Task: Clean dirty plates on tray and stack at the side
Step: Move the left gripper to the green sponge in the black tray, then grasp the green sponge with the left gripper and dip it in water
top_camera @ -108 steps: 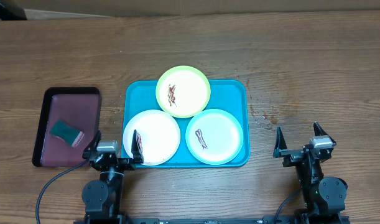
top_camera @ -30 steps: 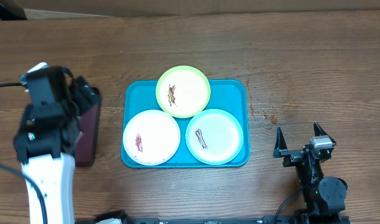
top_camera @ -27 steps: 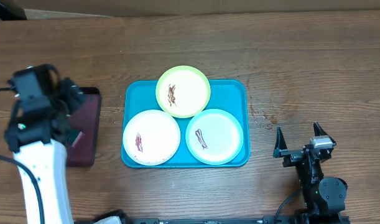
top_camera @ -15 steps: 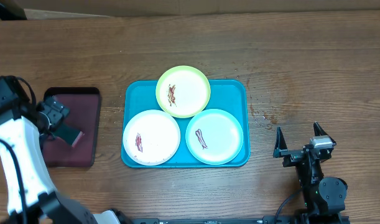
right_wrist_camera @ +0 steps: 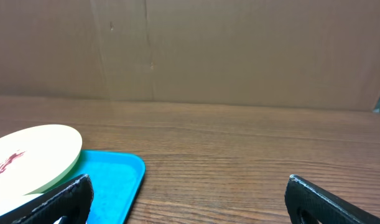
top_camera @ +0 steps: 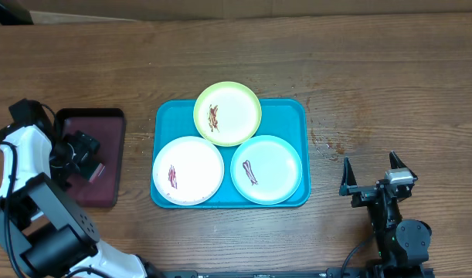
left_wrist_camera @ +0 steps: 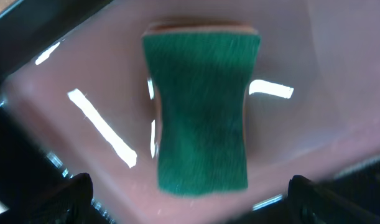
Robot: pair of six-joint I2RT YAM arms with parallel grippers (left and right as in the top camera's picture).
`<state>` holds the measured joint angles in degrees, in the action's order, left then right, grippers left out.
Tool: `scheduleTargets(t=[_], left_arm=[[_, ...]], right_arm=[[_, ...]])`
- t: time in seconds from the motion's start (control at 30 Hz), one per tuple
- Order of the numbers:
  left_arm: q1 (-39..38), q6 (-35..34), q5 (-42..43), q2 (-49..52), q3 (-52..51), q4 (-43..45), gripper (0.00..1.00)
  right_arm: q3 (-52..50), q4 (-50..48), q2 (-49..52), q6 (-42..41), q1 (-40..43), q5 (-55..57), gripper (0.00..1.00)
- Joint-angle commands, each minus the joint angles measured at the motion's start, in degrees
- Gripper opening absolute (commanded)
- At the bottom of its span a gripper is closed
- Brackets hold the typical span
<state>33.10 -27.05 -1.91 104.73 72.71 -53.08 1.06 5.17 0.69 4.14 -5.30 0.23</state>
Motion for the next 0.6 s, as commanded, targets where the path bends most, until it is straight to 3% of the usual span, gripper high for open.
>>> scheduleTargets(t=[0.0, 0.43, 0.53, 0.57], left_arm=[[0.31, -0.07, 0.46, 2.97, 0.94, 1.64, 1.00], [0.31, -0.02, 0.02, 10.21, 0.96, 6.82, 0.99], [0.31, -0.02, 0.04, 10.36, 0.96, 7.13, 0.81], [0.31, -0.02, 0.04, 10.36, 0.96, 7.17, 0.68]], right_arm=[[-0.59, -0.33, -0.31, 0.20, -0.26, -0.31, 1.00], [-0.59, -0.33, -0.31, 0.20, -0.26, -0.31, 1.00], [-0.59, -0.33, -0.31, 0.20, -0.26, -0.31, 1.00], [-0.59, -0.33, -0.31, 0.20, -0.26, -0.31, 1.00]])
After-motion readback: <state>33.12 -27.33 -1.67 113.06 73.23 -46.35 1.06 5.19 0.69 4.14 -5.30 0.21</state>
